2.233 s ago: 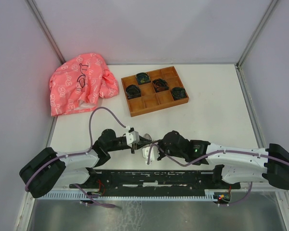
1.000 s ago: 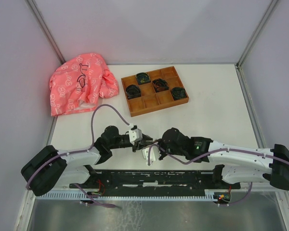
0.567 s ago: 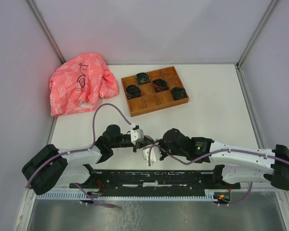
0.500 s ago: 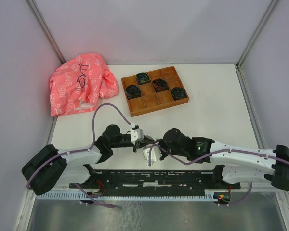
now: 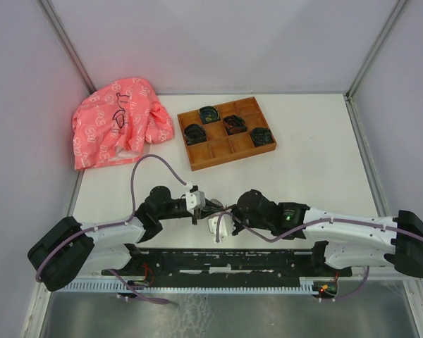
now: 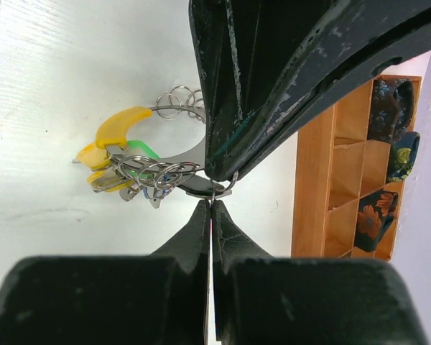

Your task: Put the keys on the keyring

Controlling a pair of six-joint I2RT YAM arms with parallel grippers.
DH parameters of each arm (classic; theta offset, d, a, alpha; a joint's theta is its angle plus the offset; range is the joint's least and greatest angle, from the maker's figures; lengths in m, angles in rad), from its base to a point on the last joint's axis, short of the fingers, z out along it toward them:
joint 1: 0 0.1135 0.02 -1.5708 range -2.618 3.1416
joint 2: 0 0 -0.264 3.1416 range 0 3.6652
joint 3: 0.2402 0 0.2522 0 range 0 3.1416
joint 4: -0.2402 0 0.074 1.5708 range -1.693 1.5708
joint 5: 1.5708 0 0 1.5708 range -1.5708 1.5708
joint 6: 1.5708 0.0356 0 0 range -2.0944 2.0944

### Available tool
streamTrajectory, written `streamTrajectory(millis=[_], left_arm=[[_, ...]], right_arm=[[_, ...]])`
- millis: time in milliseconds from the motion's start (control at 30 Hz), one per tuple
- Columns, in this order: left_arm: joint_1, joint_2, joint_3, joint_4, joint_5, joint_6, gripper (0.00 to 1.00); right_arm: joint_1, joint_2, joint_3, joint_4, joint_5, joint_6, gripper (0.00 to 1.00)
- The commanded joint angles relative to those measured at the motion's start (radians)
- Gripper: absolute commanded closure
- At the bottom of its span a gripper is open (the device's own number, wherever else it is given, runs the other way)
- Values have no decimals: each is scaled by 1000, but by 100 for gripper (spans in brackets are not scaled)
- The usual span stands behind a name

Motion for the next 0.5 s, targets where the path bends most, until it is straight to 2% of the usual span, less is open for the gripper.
streamTrajectory(millis=[0, 367, 467], left_arm=[[8, -33, -1, 151, 15, -43, 97], [10, -29, -6, 159, 5, -38, 97], [9, -34, -8, 137, -44, -23, 97]], right_arm=[[-2, 18, -24, 41, -16, 35, 99], [-5, 51, -39, 171, -21, 52, 99], [-5, 27, -43, 151, -4, 68, 94]])
